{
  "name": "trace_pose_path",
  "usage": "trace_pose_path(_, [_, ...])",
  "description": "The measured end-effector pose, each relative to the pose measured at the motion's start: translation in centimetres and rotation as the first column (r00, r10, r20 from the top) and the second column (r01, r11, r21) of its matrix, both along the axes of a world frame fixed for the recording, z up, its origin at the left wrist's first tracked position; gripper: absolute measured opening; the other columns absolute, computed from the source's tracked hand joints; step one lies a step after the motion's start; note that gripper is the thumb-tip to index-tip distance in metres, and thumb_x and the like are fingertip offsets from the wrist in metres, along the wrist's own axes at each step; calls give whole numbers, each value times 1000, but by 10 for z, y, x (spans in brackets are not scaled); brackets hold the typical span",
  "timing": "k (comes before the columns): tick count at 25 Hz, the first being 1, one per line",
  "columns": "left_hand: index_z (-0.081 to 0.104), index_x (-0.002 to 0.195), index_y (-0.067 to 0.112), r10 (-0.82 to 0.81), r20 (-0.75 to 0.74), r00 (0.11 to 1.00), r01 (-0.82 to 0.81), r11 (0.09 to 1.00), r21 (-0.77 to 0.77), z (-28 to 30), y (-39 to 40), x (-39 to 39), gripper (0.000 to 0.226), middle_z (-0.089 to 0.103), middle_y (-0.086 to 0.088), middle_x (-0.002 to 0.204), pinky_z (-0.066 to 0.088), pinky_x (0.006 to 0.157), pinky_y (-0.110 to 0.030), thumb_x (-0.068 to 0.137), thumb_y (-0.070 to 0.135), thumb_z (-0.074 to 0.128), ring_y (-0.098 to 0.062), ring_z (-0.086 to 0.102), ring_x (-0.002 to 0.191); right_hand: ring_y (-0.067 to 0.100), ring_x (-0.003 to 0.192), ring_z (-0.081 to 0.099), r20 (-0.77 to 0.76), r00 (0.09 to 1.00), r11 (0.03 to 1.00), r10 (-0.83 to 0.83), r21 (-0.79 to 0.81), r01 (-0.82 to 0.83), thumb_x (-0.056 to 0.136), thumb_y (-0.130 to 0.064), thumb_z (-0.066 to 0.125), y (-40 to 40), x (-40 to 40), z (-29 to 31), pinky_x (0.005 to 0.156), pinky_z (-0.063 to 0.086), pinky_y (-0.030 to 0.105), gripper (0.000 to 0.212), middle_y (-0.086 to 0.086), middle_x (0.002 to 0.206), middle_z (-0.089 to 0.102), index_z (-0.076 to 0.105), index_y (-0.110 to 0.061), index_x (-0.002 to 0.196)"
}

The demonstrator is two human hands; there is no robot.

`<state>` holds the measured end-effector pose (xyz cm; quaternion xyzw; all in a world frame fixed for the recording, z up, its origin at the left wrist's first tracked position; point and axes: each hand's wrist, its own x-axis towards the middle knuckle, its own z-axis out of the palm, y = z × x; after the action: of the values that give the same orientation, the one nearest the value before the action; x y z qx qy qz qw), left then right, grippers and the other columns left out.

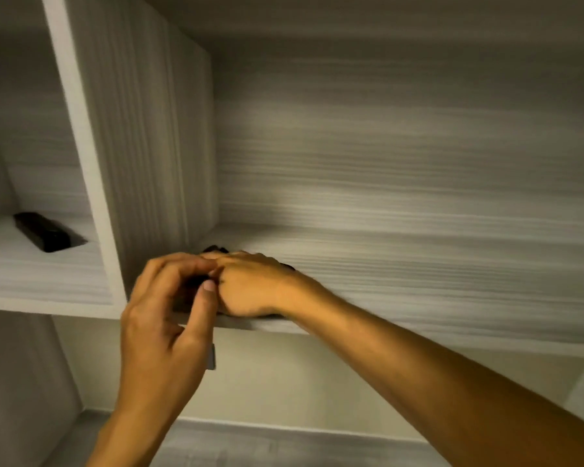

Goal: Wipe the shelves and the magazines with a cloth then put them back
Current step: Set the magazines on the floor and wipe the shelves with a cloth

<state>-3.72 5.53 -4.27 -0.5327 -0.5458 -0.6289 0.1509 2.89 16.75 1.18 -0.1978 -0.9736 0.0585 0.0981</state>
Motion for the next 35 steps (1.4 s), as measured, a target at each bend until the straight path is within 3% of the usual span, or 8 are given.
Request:
trace_pose_path(4, [65,100,16,-94,43,995,94,995,-11,-7,17,22,17,58,7,102,52,83,-40,88,18,53,-16,59,100,17,112,54,-127,992,975,-2,221,30,88,-53,54,-20,72,-14,82,43,33,51,-10,136,51,45,-33,134])
trace_pose_path(12, [69,84,8,-330,-32,943,332,939,88,-30,2,113,14,63,-6,99,44,75,-23,84,2,57,-23,62,96,14,119,55,-420,864,845,-277,321,427,75,-29,62,-28,235,-62,97,46,37,62,-11,137,54,50,-32,136])
trace_pose_path(15, [69,88,20,-523,66,850,525,851,-6,-71,-9,170,16,64,3,99,47,73,-27,87,14,54,-20,63,95,10,95,65,-603,643,881,-473,-348,321,80,-15,66,-71,293,-98,76,55,29,60,-16,115,63,50,-45,129])
trace_pose_path(18, [66,95,37,-518,176,837,546,812,-205,-130,-16,248,20,63,15,103,50,70,-23,81,26,55,-9,63,95,6,87,67,-428,255,479,-867,-857,191,60,-17,72,-93,353,-161,65,54,20,60,-13,98,71,60,-37,115])
trace_pose_path(22, [57,105,52,-336,360,870,469,789,-398,-193,-34,344,36,57,25,113,47,78,-16,74,34,63,3,57,103,20,62,60,-113,-26,115,-993,-930,-349,79,11,54,-127,417,-190,38,45,15,14,4,51,66,65,5,75])
trace_pose_path(25, [57,110,39,-12,879,476,741,545,-393,-223,-44,430,42,66,14,111,50,75,-18,80,15,75,-2,62,98,26,48,66,142,0,-114,-990,-794,-597,81,-1,49,-133,490,-217,42,49,27,34,19,57,67,70,7,56])
trace_pose_path(27, [65,107,24,137,972,190,853,468,-233,-241,-60,471,34,74,1,99,54,69,-21,77,9,72,-12,71,88,28,56,70,240,106,-252,-965,-735,-629,82,-12,55,-146,527,-249,56,50,34,27,27,79,70,74,8,80])
trace_pose_path(35, [75,96,11,281,955,99,803,543,-243,-277,-125,483,39,75,-9,93,58,72,-32,59,10,88,-21,73,86,37,85,70,219,434,-408,-874,-816,-409,70,-3,62,-167,553,-320,64,59,36,39,31,105,66,66,4,108])
